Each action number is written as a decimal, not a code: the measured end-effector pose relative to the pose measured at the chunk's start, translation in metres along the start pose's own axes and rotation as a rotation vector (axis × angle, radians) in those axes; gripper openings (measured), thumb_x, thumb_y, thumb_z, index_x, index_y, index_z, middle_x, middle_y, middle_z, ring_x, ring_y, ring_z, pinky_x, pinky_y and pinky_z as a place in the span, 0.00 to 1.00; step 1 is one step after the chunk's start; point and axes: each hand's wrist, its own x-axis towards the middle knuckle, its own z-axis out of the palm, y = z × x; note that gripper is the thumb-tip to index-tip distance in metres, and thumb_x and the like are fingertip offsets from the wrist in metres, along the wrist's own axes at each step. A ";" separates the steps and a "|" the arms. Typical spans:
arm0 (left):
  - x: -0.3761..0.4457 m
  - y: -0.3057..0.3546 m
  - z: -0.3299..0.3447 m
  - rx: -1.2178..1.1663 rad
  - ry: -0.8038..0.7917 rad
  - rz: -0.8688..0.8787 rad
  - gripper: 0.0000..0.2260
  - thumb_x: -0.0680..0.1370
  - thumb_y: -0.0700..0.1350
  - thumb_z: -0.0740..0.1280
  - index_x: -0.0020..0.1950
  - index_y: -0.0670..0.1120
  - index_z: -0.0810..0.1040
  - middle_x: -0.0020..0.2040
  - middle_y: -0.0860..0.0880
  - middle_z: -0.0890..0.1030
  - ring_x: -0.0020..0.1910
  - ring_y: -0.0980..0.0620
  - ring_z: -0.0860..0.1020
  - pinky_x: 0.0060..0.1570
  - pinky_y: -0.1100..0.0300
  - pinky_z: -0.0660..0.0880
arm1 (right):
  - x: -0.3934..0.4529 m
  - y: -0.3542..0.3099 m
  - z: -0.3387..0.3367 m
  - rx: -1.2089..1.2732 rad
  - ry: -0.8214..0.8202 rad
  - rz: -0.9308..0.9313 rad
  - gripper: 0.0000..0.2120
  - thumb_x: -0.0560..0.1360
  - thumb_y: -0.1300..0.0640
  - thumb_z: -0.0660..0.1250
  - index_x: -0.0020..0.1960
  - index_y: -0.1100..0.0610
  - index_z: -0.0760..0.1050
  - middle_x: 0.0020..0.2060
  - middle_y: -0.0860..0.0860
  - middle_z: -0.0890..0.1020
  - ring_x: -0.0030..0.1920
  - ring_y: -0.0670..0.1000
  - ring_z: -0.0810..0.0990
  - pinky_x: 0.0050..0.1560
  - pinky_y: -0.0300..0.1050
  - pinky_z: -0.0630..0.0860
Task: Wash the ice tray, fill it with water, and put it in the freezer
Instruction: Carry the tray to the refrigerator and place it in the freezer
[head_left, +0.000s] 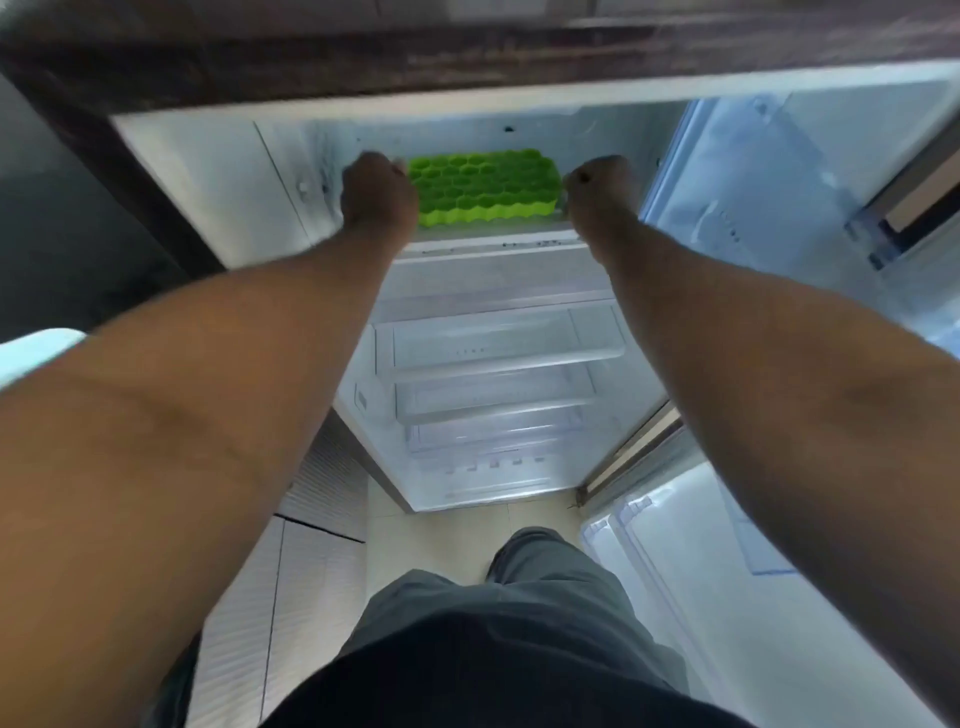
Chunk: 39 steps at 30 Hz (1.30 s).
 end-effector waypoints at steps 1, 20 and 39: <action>-0.014 0.003 -0.008 0.008 -0.010 0.099 0.15 0.82 0.41 0.56 0.58 0.38 0.79 0.59 0.38 0.80 0.61 0.39 0.77 0.55 0.53 0.74 | -0.011 -0.008 -0.011 -0.115 -0.024 -0.054 0.11 0.73 0.59 0.61 0.34 0.59 0.75 0.38 0.61 0.80 0.43 0.54 0.80 0.41 0.45 0.73; -0.202 0.036 -0.070 0.328 -0.238 0.566 0.26 0.82 0.45 0.58 0.78 0.38 0.56 0.78 0.39 0.58 0.78 0.39 0.54 0.75 0.45 0.56 | -0.210 -0.049 -0.194 -1.077 -0.113 -0.122 0.23 0.78 0.56 0.56 0.73 0.58 0.65 0.77 0.61 0.53 0.73 0.69 0.57 0.69 0.70 0.55; -0.279 -0.056 -0.127 0.221 0.005 0.147 0.27 0.80 0.36 0.57 0.79 0.39 0.53 0.79 0.40 0.57 0.79 0.44 0.54 0.77 0.54 0.54 | -0.239 -0.033 -0.140 -0.292 -0.499 -0.856 0.27 0.83 0.43 0.49 0.79 0.47 0.46 0.79 0.47 0.46 0.77 0.63 0.40 0.75 0.59 0.41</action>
